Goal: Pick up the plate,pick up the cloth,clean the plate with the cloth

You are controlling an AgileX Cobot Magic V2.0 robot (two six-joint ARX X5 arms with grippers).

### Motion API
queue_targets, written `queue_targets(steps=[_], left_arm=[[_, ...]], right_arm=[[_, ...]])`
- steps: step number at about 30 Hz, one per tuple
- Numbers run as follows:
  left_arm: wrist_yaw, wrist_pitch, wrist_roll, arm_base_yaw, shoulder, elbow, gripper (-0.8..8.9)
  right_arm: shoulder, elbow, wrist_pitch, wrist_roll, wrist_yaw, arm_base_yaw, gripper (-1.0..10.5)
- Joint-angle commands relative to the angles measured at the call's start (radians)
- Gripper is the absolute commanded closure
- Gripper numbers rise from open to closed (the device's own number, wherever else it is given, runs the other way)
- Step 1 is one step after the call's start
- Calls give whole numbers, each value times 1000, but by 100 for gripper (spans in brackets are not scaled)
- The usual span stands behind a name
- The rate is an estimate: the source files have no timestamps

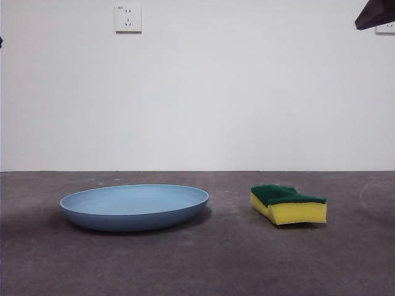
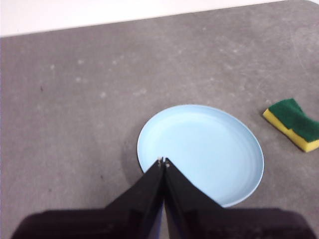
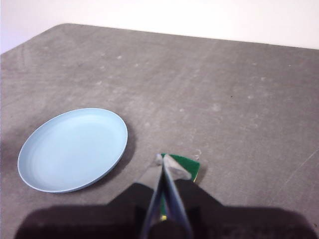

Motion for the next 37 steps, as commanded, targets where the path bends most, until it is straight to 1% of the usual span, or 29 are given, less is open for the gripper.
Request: queue_targets(steps=[1, 14, 15, 16, 17, 21, 23, 28, 31, 37], left_arm=[[-3, -18, -21, -3, 10, -2, 816], [-3, -22, -21, -3, 25, -2, 816], [-3, -23, -10, -4, 20, -2, 816], [-16, -21, 33, -1, 6, -2, 816], [-29, -16, 42, 4, -5, -2, 816], [-26, 17, 44, 40, -59, -26, 816], [-27, 76, 43, 67, -99, -72, 816], [-22, 254, 42, 151, -235, -261, 816], [-23, 318, 39, 194, -313, -368, 816], [-23, 330, 35, 258, -442, -519, 816]], right_arm=[[-2, -7, 7, -1, -1, 1, 945], [-2, -7, 7, -1, -1, 1, 945], [-2, -7, 7, -1, -1, 1, 945], [-2, -7, 7, -1, -1, 1, 945], [-2, -7, 7, -1, -1, 1, 945], [-2, -7, 7, -1, -1, 1, 945], [-2, -7, 7, -1, -1, 1, 945], [-2, -7, 7, -1, -1, 1, 945], [-2, -7, 7, -1, -1, 1, 945], [-2, -7, 7, -1, -1, 1, 945]])
